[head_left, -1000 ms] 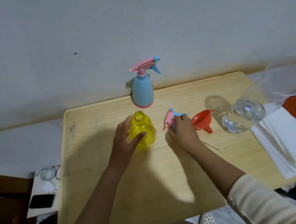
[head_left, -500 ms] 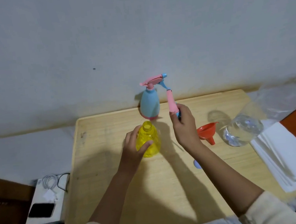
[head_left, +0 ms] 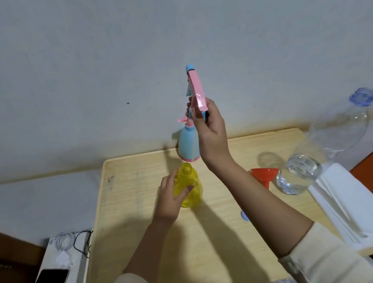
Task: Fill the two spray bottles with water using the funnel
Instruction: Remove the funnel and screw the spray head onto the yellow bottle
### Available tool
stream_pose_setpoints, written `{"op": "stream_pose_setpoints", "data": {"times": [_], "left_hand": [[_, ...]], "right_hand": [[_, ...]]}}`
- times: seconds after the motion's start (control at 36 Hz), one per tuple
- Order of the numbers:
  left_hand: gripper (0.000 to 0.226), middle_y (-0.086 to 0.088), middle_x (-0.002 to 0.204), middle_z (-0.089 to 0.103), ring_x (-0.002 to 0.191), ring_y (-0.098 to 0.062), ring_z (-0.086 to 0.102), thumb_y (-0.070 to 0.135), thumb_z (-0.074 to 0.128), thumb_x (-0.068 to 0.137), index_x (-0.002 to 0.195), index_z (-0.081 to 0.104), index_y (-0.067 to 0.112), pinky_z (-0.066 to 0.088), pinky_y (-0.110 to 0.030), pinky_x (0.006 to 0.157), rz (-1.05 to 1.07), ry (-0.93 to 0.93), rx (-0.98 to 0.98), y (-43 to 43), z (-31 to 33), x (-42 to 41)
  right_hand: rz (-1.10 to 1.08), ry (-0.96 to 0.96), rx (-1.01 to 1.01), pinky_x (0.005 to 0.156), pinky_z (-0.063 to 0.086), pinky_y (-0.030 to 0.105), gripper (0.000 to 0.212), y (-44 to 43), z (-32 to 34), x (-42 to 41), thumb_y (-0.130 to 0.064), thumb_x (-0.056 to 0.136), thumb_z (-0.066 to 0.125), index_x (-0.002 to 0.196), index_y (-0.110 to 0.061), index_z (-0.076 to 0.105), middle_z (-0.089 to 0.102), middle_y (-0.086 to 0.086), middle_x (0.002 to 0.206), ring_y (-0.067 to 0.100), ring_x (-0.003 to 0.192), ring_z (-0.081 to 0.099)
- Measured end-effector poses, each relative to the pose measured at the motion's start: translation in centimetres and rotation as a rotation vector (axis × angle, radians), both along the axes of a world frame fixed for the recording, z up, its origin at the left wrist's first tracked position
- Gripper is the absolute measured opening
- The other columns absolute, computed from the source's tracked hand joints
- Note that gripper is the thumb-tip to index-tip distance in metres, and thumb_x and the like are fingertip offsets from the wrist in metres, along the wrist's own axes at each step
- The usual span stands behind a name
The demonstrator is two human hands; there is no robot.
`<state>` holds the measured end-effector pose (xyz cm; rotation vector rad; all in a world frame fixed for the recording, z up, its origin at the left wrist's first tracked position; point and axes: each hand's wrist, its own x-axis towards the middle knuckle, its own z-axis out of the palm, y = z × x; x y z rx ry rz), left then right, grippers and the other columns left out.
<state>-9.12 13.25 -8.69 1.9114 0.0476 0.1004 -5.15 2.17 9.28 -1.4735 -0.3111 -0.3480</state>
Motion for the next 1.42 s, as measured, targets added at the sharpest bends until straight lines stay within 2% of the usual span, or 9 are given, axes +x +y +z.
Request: {"op": "stream_pose_setpoints", "data": {"times": [0.17,0.36,0.47,0.64,0.75,0.94,1.08,1.25,1.42], "left_hand": [[0.053,0.016,0.118,0.044,0.121,-0.007,0.043,0.03,0.068,0.086,0.124,0.036,0.048,0.037,-0.039,0.108,0.008,0.013,-0.014,-0.1,-0.2,0.0],[0.049,0.023,0.114,0.046,0.114,0.002,0.046,0.044,0.067,0.081,0.118,0.038,0.06,0.039,-0.029,0.102,0.015,-0.039,0.023,0.1,-0.5,-0.1],[0.049,0.025,0.114,0.048,0.116,0.005,0.046,0.054,0.064,0.075,0.116,0.039,0.066,0.039,-0.023,0.097,0.021,-0.062,0.007,0.2,-1.0,0.1],[0.056,0.027,0.116,0.044,0.116,-0.004,0.048,0.051,0.064,0.076,0.125,0.038,0.048,0.038,-0.027,0.101,0.023,-0.028,-0.031,-0.1,-0.9,0.2],[0.058,0.023,0.116,0.045,0.119,-0.008,0.046,0.046,0.066,0.08,0.131,0.04,0.041,0.04,-0.036,0.105,0.006,-0.019,-0.03,0.0,-0.9,0.1],[0.05,0.028,0.116,0.042,0.119,-0.007,0.047,0.051,0.062,0.076,0.118,0.035,0.062,0.04,-0.04,0.105,-0.003,-0.024,-0.03,0.0,-0.6,0.1],[0.055,0.022,0.118,0.044,0.123,-0.012,0.046,0.066,0.058,0.069,0.119,0.036,0.061,0.04,-0.04,0.106,-0.008,-0.013,-0.037,0.1,-0.5,0.1],[0.058,0.014,0.12,0.045,0.122,-0.01,0.045,0.058,0.063,0.074,0.125,0.035,0.052,0.038,-0.04,0.108,-0.004,-0.015,-0.027,0.0,-0.6,0.2],[0.053,0.023,0.119,0.045,0.119,0.003,0.045,0.054,0.062,0.078,0.124,0.035,0.06,0.038,-0.031,0.106,0.014,-0.043,-0.002,0.0,-0.9,0.0]], "right_hand": [[0.071,0.019,0.046,0.087,0.047,0.022,0.015,0.7,-1.5,0.0,-0.017,0.096,0.043,0.109,-0.016,0.052,0.053,0.007,0.101,0.019,0.097,0.053],[0.04,0.075,-0.072,0.087,0.044,0.041,0.012,0.5,-5.3,-0.6,-0.025,0.09,0.047,0.099,-0.029,0.054,0.056,0.002,0.097,0.021,0.095,0.051],[0.013,0.117,0.005,0.077,0.042,0.017,0.015,-0.2,-5.7,-0.8,-0.025,0.09,0.047,0.1,-0.019,0.054,0.057,-0.006,0.091,0.003,0.083,0.052],[-0.008,0.068,0.098,0.075,0.042,0.009,0.011,-0.4,-2.4,0.2,-0.01,0.096,0.043,0.101,-0.011,0.052,0.054,0.0,0.092,-0.008,0.079,0.054],[0.007,0.05,0.142,0.08,0.044,0.014,0.011,-0.1,-0.5,0.3,-0.009,0.097,0.043,0.102,-0.012,0.052,0.055,-0.001,0.092,0.0,0.082,0.055],[0.034,0.019,0.154,0.083,0.049,0.023,0.011,0.4,1.2,-0.2,-0.009,0.096,0.044,0.102,-0.011,0.053,0.054,-0.003,0.09,0.003,0.082,0.053],[0.015,0.034,0.143,0.083,0.05,0.024,0.011,0.3,1.6,-0.4,-0.004,0.097,0.043,0.103,-0.008,0.052,0.052,-0.005,0.085,0.004,0.08,0.053],[0.037,0.09,0.085,0.079,0.05,0.024,0.013,0.6,-0.7,-0.6,-0.015,0.095,0.048,0.104,-0.01,0.055,0.055,0.011,0.096,0.027,0.092,0.056],[0.038,0.212,-0.034,0.084,0.046,0.029,0.013,0.3,-5.5,-1.1,-0.007,0.091,0.056,0.098,-0.018,0.059,0.06,-0.004,0.093,0.011,0.09,0.055]]}}
